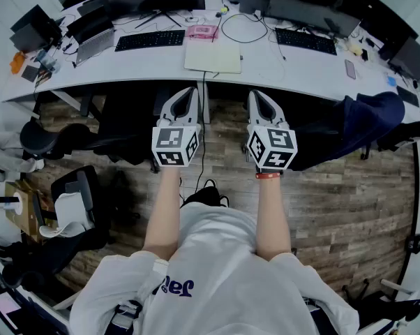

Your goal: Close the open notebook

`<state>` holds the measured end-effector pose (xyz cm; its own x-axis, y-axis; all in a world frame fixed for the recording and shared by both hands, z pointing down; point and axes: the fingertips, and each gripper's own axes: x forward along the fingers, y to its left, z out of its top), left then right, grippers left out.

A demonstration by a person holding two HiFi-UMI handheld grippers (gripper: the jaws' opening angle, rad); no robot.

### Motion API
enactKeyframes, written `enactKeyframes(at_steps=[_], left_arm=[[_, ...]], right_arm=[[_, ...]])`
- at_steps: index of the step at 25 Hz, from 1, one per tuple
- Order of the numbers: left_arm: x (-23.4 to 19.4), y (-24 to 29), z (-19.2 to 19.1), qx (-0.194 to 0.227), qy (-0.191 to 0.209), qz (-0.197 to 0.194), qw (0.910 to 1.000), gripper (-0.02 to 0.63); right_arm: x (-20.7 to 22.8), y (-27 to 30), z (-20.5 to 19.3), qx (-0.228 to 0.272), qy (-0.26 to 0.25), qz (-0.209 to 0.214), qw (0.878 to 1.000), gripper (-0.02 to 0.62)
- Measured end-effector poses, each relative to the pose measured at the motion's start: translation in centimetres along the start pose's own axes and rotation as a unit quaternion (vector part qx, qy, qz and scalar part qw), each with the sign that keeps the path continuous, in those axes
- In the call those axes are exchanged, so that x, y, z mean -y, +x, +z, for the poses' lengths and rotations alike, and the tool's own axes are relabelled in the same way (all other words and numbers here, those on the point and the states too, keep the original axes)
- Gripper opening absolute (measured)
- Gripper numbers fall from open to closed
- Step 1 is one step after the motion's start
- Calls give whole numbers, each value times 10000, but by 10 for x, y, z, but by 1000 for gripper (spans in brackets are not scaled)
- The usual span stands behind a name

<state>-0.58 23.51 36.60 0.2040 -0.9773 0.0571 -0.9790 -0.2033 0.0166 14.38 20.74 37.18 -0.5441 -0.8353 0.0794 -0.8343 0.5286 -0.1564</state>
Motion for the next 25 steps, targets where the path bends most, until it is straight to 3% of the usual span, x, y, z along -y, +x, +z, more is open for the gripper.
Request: enactKeyframes(at_steps=[10,19,25], left_arm=[[-19,35,-3,50,17,321,9995,18],[-60,107,-7,40,-161,227,9996,18],[-104,152,-10,7,-232,408,9989,18]], right_arm=[[16,38,-3,-57,221,59,9997,12],[27,126,8,-93,356,213,9991,15],[28,191,5,-277,341,241,9987,15]])
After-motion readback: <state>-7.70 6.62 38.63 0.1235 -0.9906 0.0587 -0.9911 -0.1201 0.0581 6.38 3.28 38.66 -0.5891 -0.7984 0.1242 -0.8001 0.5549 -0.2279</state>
